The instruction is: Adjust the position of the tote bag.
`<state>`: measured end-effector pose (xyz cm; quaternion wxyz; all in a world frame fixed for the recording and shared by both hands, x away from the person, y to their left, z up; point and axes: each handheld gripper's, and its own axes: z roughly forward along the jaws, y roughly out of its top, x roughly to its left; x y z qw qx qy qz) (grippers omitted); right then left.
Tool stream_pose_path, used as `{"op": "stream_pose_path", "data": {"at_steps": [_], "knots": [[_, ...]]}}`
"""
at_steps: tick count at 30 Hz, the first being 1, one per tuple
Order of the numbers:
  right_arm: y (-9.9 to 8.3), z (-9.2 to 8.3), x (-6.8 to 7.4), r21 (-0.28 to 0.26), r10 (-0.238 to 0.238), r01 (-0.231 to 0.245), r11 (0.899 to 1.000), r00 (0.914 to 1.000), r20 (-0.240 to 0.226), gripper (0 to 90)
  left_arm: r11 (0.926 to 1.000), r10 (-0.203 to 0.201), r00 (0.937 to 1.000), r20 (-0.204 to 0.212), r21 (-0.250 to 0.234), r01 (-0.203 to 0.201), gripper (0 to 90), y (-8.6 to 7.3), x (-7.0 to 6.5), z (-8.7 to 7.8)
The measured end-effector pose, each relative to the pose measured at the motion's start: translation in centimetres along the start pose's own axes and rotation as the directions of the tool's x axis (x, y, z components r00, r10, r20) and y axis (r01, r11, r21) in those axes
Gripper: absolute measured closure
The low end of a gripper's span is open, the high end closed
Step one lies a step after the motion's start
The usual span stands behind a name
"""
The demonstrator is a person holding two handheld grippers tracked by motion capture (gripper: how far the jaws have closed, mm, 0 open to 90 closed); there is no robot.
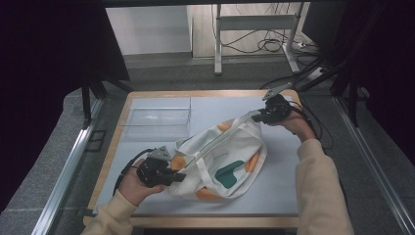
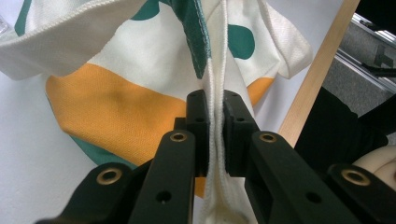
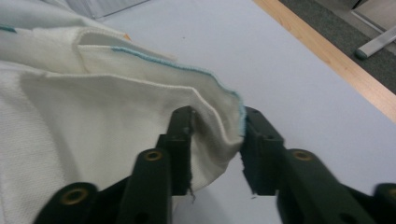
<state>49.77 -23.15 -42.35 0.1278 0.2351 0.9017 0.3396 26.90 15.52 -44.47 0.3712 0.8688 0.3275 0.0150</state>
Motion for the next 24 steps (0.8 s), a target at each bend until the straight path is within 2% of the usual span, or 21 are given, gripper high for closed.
{"op": "stream_pose_path", "data": {"at_steps": [1,2,14,21,24], "knots": [[0.0,-0.1,0.1,0.002,-0.004,0.004,1.0,1.0,0.002,74.7,1.0,-0.002,1.0,0.0,-0.001,0.002,83.9,0.0,0.0,0.0],[0.1,-0.2,0.3,0.004,-0.03,0.03,1.0,0.9995,0.007,77.7,1.0,-0.003,1.0,0.0,-0.001,0.003,83.9,0.0,0.0,0.0],[0.3,-1.2,1.2,-0.005,-0.064,0.064,0.998,0.9968,0.047,79.2,0.9999,-0.013,0.9999,-0.008,-0.002,0.013,84.0,-0.4,0.2,-0.2],[0.5,-2.6,2.2,-0.057,-0.089,0.094,0.994,0.9926,0.082,79.5,0.9999,-0.012,0.9997,-0.021,-0.007,0.012,84.4,-0.5,0.1,-0.9],[0.4,-3.5,2.4,-0.071,-0.083,0.089,0.993,0.9931,0.083,79.6,0.9998,-0.011,0.9993,-0.035,-0.017,0.011,84.6,-0.3,0.1,-1.5]]}}
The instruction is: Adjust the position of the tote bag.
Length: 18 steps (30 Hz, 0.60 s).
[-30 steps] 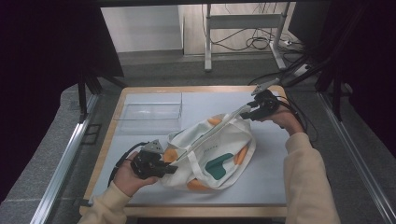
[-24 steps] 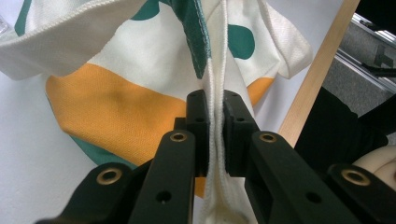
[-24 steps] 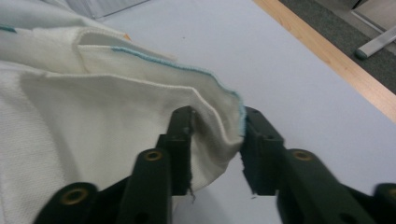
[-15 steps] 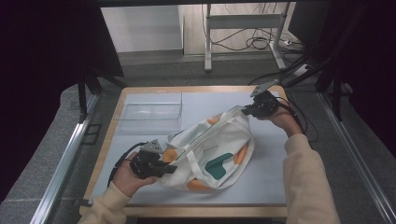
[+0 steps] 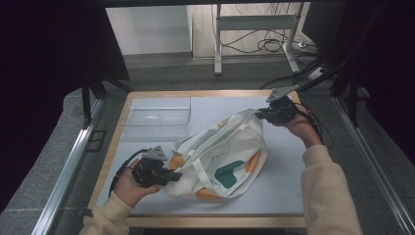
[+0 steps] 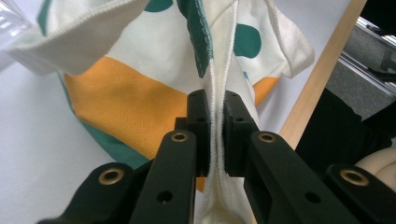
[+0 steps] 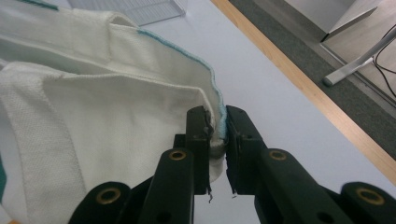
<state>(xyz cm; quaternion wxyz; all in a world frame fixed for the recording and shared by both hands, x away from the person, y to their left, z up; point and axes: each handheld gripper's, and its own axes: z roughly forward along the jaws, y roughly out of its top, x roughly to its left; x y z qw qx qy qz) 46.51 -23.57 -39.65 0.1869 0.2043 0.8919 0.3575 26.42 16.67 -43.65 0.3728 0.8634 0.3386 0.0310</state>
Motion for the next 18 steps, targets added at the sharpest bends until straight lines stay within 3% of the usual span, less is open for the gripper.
{"op": "stream_pose_path", "data": {"at_steps": [6,12,18], "knots": [[0.5,-2.2,0.6,-0.04,-0.001,0.002,0.999,0.9999,0.014,79.7,0.9996,0.025,0.9986,-0.046,-0.01,-0.026,84.9,0.7,0.2,-1.2],[0.8,-4.2,1.0,-0.052,-0.006,0.008,0.999,0.9994,0.034,79.9,0.9985,0.041,0.9937,-0.104,-0.033,-0.045,85.0,2.3,0.8,-3.1],[0.9,-6.5,1.5,-0.09,0.006,0.0,0.996,0.9979,0.064,80.0,0.9978,0.049,0.988,-0.146,-0.036,-0.055,85.1,3.7,1.8,-3.7]]}}
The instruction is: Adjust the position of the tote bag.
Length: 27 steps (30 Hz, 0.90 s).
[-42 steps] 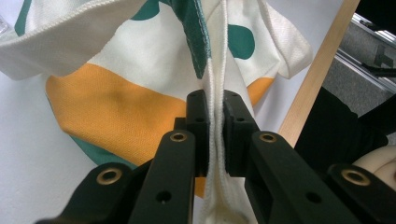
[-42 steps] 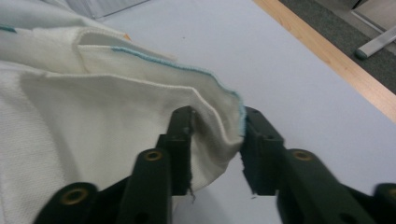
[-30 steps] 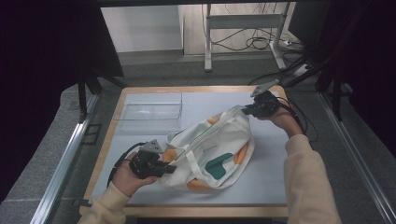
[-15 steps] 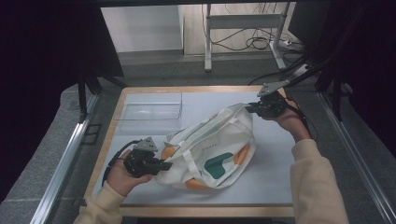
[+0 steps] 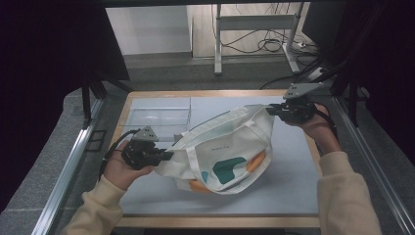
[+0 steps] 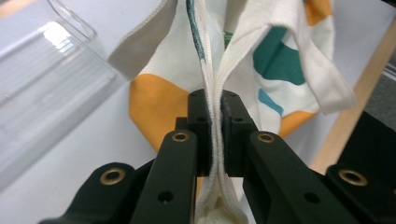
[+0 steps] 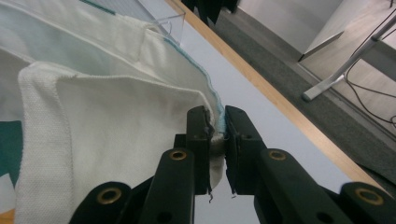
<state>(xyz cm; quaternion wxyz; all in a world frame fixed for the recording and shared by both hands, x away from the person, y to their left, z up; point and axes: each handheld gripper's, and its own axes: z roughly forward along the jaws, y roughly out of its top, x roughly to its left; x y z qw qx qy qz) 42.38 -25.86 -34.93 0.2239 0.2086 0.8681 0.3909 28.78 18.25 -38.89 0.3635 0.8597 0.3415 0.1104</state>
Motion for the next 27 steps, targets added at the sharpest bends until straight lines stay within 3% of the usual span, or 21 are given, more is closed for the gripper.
{"op": "stream_pose_path", "data": {"at_steps": [8,12,14,16,19,23,27], "knots": [[-0.7,-2.8,1.4,-0.028,-0.003,0.004,1.0,0.9992,0.039,80.0,0.9996,0.024,0.9978,-0.062,-0.01,-0.025,85.2,1.5,1.5,-0.4],[-1.8,-3.9,2.5,-0.066,0.033,-0.031,0.997,0.9989,0.033,79.9,0.9994,0.036,0.9965,-0.075,0.002,-0.036,85.3,2.1,2.6,0.0],[-3.1,-4.2,3.7,-0.069,0.056,-0.054,0.996,0.9981,0.024,79.9,0.9993,0.037,0.9953,-0.089,0.009,-0.036,85.4,2.4,3.0,0.4],[-3.4,-4.2,4.0,-0.066,0.059,-0.057,0.996,0.998,0.022,79.9,0.9988,0.047,0.994,-0.098,0.015,-0.046,85.3,2.4,3.4,0.8],[-4.6,-4.0,4.6,-0.041,0.082,-0.081,0.996,0.9966,0.013,79.9,0.9989,0.04,0.9968,-0.069,0.026,-0.039,85.3,2.0,3.5,1.8],[-6.2,-3.1,4.4,-0.003,0.13,-0.13,0.991,0.9914,-0.011,79.7,0.9991,0.024,0.9989,-0.041,0.035,-0.023,85.2,1.0,3.5,2.8],[-7.0,-2.5,4.5,0.009,0.143,-0.143,0.99,0.9894,-0.028,79.5,0.9992,-0.003,0.9999,-0.014,0.041,0.004,84.4,0.2,4.0,3.6]]}}
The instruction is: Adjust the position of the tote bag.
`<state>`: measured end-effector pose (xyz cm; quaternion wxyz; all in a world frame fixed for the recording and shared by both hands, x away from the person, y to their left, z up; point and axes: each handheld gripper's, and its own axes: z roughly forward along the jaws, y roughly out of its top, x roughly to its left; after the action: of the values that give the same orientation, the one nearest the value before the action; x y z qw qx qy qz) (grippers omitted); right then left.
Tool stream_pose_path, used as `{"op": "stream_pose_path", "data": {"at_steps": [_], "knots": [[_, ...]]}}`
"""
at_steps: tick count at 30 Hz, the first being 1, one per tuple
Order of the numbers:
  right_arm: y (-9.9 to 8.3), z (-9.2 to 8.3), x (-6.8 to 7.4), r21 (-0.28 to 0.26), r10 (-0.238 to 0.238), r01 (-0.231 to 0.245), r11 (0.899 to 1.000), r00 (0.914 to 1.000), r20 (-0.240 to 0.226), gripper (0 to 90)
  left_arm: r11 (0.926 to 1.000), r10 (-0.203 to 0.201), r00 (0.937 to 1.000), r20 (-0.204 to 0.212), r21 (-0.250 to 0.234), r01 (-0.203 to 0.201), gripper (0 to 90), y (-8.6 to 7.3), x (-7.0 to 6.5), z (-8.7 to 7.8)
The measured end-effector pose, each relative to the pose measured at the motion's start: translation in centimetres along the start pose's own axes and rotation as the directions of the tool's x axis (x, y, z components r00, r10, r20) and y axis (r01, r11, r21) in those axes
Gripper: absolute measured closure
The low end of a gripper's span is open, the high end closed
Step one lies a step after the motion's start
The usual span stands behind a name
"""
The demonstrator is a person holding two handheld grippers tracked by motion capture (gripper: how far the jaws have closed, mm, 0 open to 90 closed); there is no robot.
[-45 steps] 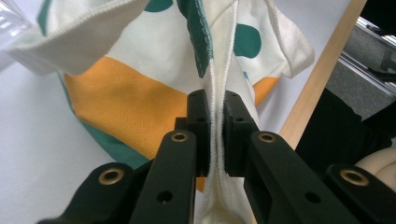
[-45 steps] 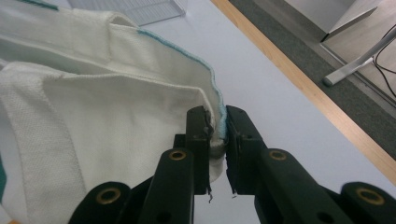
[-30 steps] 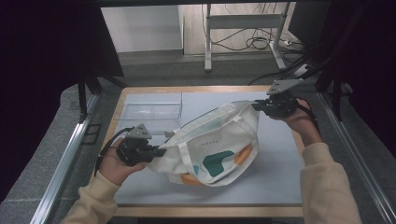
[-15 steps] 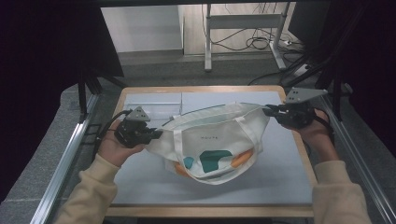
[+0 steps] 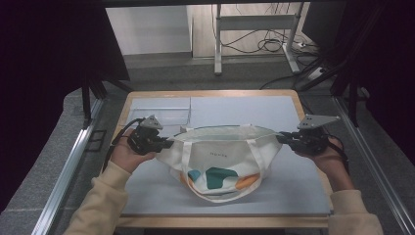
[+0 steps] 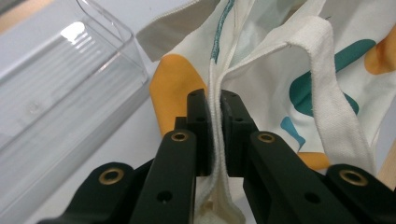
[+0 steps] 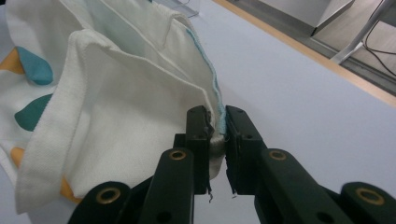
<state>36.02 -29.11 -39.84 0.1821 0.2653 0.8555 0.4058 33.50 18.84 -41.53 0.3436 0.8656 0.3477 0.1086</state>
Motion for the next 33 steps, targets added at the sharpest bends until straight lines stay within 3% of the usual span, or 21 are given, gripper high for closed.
{"op": "stream_pose_path", "data": {"at_steps": [5,13,16,20,25,33], "knots": [[-1.1,0.4,0.1,0.012,0.016,-0.016,1.0,0.9999,-0.004,79.2,0.9998,-0.017,0.9996,0.02,0.008,0.017,83.7,-0.6,0.3,1.1],[-1.0,0.7,0.0,0.024,0.019,-0.019,1.0,0.9998,-0.001,77.4,0.9998,-0.021,0.9994,0.027,-0.005,0.021,81.3,-0.7,0.3,0.8],[-0.7,0.6,0.1,0.032,0.021,-0.022,0.999,0.9996,0.02,62.1,0.9998,-0.005,0.9999,0.012,-0.017,0.006,72.2,-0.8,-0.1,0.4],[-0.2,0.2,0.4,-0.007,0.06,-0.06,0.998,0.9973,0.041,41.8,0.997,0.002,1.0,-0.002,-0.077,-0.003,53.9,-0.8,-0.5,-0.9],[1.1,-0.3,0.8,-0.037,0.096,-0.094,0.995,0.9944,0.044,35.8,0.9947,-0.005,0.9999,-0.013,-0.103,0.004,38.2,-0.7,-0.4,-2.0],[3.1,-0.2,2.1,-0.062,0.083,-0.083,0.995,0.9966,-0.003,35.1,0.9875,-0.041,0.9991,-0.008,-0.152,0.039,32.1,-0.2,-0.1,-2.6]]}}
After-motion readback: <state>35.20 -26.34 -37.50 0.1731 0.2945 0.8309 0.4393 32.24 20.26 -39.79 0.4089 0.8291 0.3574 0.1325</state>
